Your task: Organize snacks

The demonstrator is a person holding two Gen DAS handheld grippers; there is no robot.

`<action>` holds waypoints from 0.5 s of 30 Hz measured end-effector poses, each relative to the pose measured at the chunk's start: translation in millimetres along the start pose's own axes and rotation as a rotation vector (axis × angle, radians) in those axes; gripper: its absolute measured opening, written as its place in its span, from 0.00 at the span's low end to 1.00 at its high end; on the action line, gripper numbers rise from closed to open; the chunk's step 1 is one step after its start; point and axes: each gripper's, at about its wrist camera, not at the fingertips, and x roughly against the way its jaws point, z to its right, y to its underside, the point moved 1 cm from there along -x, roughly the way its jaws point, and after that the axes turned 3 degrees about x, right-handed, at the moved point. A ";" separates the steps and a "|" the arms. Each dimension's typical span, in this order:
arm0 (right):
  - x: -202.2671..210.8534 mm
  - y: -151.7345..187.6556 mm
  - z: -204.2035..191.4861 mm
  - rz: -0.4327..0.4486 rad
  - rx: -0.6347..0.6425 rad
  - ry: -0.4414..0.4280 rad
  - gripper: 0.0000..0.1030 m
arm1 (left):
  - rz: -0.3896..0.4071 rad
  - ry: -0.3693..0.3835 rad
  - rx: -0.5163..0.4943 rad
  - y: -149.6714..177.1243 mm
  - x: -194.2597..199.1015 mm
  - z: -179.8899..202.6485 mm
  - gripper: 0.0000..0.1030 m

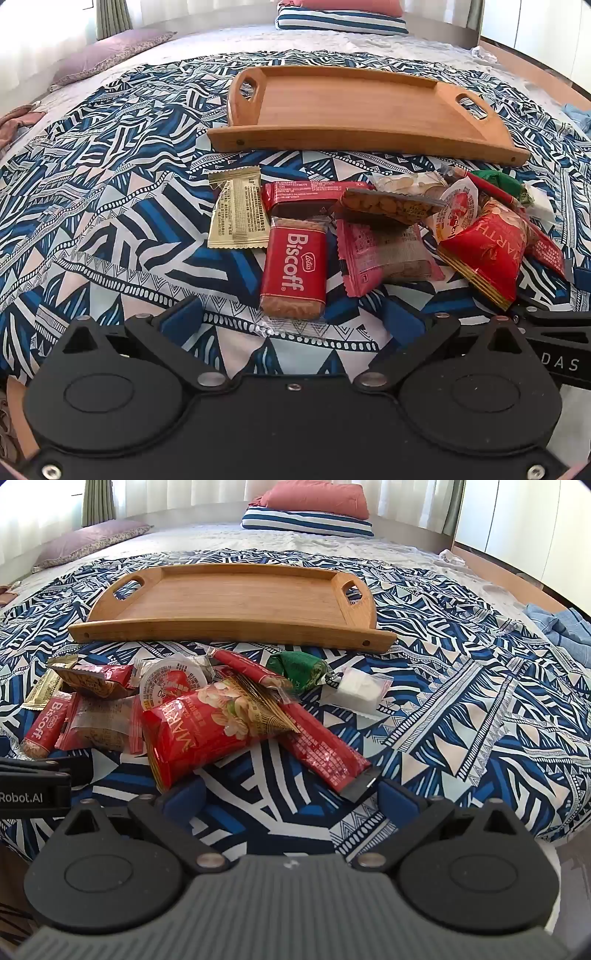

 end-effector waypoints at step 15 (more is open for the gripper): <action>-0.1 0.2 -0.1 -0.001 0.001 0.001 1.00 | -0.004 0.000 0.000 -0.3 -0.3 -0.2 1.00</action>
